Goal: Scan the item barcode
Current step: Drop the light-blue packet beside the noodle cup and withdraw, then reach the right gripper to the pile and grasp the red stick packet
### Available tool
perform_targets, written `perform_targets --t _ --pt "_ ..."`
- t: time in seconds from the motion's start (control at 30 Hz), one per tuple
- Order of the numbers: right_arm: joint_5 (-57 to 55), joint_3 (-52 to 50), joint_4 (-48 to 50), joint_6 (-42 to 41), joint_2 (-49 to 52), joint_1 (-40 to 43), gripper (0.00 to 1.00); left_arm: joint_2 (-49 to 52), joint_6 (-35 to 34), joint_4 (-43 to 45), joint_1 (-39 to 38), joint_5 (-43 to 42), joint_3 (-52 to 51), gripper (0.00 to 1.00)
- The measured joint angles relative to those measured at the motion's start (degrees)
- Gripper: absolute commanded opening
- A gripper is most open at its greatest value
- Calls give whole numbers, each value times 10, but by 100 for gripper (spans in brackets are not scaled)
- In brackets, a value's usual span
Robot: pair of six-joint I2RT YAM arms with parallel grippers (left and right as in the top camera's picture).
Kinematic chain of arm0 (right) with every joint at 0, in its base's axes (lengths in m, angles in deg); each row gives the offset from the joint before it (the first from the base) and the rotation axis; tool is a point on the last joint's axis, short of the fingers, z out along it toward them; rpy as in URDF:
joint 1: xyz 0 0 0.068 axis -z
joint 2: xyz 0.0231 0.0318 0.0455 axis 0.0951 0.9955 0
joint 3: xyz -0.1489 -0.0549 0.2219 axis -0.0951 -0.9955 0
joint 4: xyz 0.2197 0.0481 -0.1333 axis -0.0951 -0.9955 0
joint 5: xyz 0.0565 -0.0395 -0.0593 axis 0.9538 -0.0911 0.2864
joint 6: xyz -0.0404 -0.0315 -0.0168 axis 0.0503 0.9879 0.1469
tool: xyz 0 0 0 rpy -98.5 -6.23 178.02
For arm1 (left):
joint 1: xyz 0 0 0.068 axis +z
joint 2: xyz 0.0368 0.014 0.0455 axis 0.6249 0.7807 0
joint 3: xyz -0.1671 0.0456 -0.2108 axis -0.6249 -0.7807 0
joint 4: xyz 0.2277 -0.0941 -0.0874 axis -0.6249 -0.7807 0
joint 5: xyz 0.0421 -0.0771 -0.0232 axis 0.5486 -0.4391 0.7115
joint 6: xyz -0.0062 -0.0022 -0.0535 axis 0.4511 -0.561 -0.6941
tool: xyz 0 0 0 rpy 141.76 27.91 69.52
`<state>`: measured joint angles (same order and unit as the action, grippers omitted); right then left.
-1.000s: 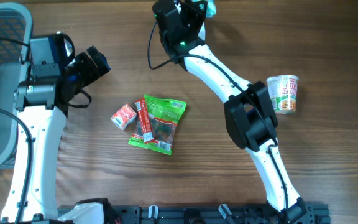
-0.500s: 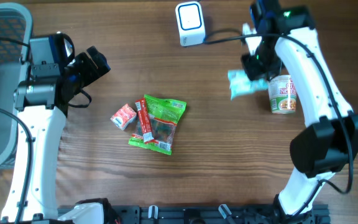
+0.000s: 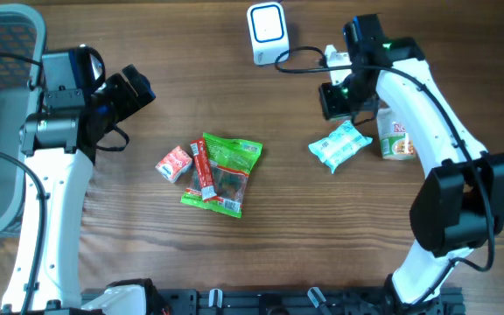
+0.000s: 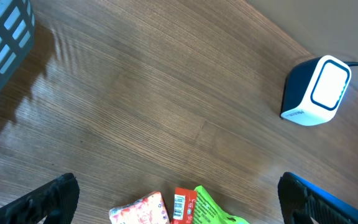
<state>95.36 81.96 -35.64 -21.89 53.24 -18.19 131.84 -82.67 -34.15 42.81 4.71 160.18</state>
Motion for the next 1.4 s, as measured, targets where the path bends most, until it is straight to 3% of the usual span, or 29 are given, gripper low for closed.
perform_targets --t 0.03,0.2,0.47,0.57,0.63,0.67,0.7,0.73,0.8,0.87,0.9,0.97,1.17,1.27,1.33,1.4 --pt "9 -21 34 -26 -2 -10 17 0 0 0 0 0 0 100" --pt "-3 -189 193 -89 -4 -64 13 0 0 0 0 0 0 100" --pt "-189 -222 90 -121 -4 -52 12 0 0 0 0 0 0 100" --pt "-175 -221 65 -110 -12 -52 17 0 0 0 0 0 0 100" --pt "-87 -216 87 -100 -59 -59 22 0 0 0 0 0 0 100" --pt "-52 -212 102 -99 -78 -63 27 0 0 0 0 0 0 100" --pt "16 -206 150 -104 -107 -80 42 0 0 0 0 0 0 100" --pt "44 -203 171 -109 -118 -95 50 0 0 0 0 0 0 100" --pt "85 -199 221 -121 -131 -142 100 0 0 0 0 0 0 100" --pt "117 -201 290 -143 -130 -212 95 0 0 0 0 0 0 100" --pt "124 -205 334 -165 -130 -239 80 0 0 0 0 0 0 100" --pt "110 -209 390 -215 -128 -297 66 0 0 0 0 0 0 100" --pt "-1 -210 427 -272 -71 -402 56 0 0 0 0 0 0 100" --pt "-36 -211 429 -282 -21 -412 52 0 0 0 0 0 0 100" --pt "-54 -212 429 -284 -7 -412 41 0 0 0 0 0 0 100" --pt "-60 -212 428 -292 -6 -412 40 0 0 0 0 0 0 100"
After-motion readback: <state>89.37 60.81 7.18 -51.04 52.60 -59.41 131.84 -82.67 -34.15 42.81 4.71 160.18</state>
